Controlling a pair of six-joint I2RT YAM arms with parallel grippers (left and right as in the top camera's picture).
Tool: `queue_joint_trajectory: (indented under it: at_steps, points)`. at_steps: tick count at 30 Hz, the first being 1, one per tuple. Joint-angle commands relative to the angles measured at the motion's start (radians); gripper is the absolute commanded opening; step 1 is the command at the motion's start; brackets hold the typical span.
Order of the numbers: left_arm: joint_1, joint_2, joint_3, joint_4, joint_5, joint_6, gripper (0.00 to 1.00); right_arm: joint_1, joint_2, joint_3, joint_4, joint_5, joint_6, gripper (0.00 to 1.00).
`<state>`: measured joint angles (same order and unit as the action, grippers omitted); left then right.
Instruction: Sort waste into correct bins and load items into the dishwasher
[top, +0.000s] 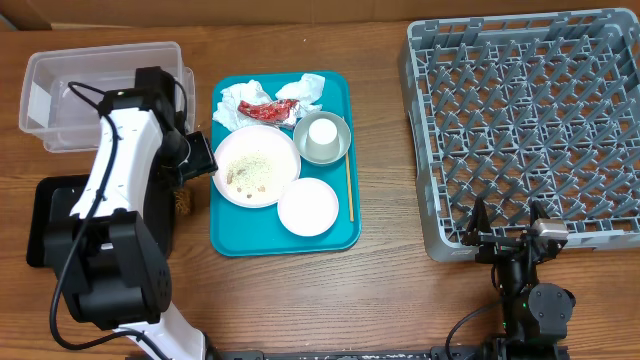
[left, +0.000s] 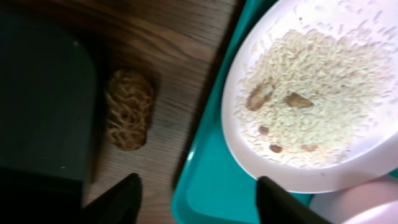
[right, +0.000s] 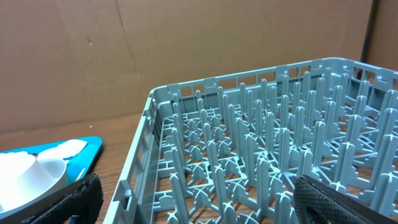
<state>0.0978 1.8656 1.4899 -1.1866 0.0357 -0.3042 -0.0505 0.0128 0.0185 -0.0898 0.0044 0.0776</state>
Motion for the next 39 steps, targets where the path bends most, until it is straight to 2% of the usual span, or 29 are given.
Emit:
queue_joint_trajectory:
  at_steps: [1,7,9,12,15,20,31,39]
  points:
    - [0.007,0.012,-0.01,-0.008,-0.118,-0.028,0.47,0.003,-0.01,-0.01,0.005,0.002,-0.003,1.0]
    - [0.013,0.012,-0.064,0.035,-0.097,-0.032,0.21,0.003,-0.01,-0.01,0.005,0.002,-0.003,1.0]
    - [0.011,0.012,-0.1,0.063,-0.08,-0.029,0.21,0.003,-0.01,-0.01,0.005,0.002,-0.003,1.0]
    - [0.012,0.012,-0.147,0.094,-0.101,-0.03,0.31,0.003,-0.01,-0.01,0.005,0.002,-0.003,1.0]
    - [0.014,0.012,-0.162,0.107,-0.132,-0.034,0.37,0.003,-0.01,-0.01,0.005,0.002,-0.003,1.0]
    - [0.014,0.012,-0.164,0.119,-0.182,-0.033,0.56,0.003,-0.01,-0.01,0.005,0.002,-0.003,1.0]
    - [0.013,0.012,-0.236,0.19,-0.163,-0.024,0.54,0.003,-0.01,-0.01,0.005,0.002,-0.003,1.0]
    - [0.014,0.012,-0.254,0.209,-0.212,-0.024,0.57,0.003,-0.01,-0.01,0.005,0.002,-0.003,1.0]
